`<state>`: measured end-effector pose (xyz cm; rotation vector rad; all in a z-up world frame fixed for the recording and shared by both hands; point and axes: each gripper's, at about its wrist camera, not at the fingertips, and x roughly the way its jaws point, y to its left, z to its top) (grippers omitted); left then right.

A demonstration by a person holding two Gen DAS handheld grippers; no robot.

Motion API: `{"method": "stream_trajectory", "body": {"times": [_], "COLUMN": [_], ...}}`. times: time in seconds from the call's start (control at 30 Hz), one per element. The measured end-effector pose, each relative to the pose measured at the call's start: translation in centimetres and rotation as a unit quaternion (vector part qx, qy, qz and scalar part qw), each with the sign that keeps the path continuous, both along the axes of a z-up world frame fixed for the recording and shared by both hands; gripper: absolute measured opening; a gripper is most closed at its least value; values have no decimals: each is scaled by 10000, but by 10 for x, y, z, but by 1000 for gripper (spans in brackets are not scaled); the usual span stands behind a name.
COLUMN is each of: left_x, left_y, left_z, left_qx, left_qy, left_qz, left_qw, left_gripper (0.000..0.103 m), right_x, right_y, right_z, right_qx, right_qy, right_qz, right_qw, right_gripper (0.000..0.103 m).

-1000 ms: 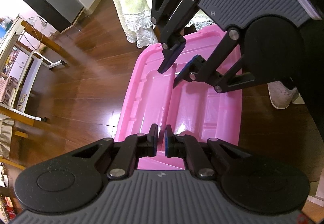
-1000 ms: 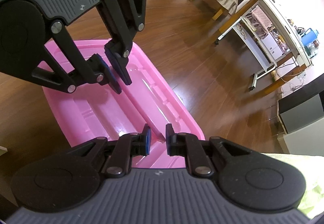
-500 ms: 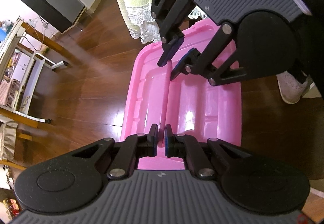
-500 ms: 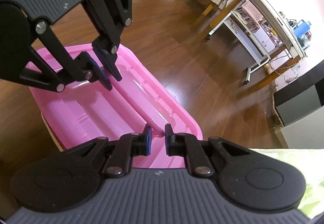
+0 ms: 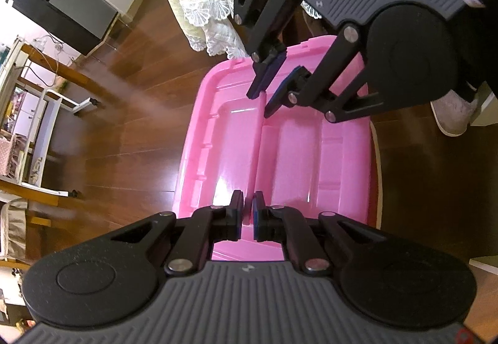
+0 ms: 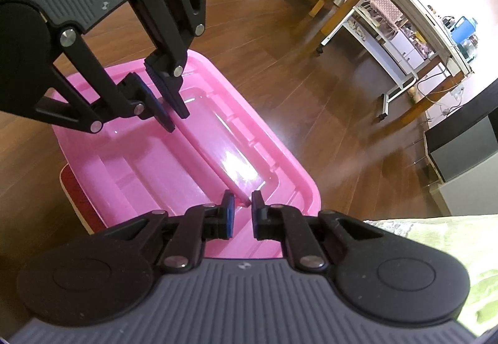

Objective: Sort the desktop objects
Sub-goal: 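Lower the lid onto the tub rim with both tools, then open both tools and release the lid on the tub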

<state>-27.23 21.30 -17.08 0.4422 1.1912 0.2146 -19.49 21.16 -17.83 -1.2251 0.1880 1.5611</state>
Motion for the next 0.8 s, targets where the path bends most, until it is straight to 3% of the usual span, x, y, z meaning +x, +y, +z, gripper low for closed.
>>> {"method": "stream_trajectory", "body": {"times": [0.3, 0.4, 0.63, 0.7, 0.8], "left_x": [-2, -3, -5, -4, 0], "left_y": [2, 1, -2, -2, 0], "left_z": [-7, -8, -11, -12, -14], "left_qx": [-71, -114, -154, -207, -234], "left_qy": [-43, -20, -79, -55, 21], "left_qz": [43, 20, -1, -53, -112], "left_qw": [10000, 9999, 9999, 9998, 9997], "left_gripper": [5, 16, 16, 25, 28], "right_x": [4, 5, 8, 10, 15], "right_y": [-5, -9, -14, -13, -16], "right_z": [-12, -14, -10, -10, -9], "right_qx": [-154, -243, -344, -415, -490], "right_qy": [-73, -26, 206, 282, 431], "right_qz": [-68, -147, -401, -504, -614], "right_qw": [9998, 9996, 9984, 9975, 9960], "right_gripper": [8, 8, 9, 9, 10]}}
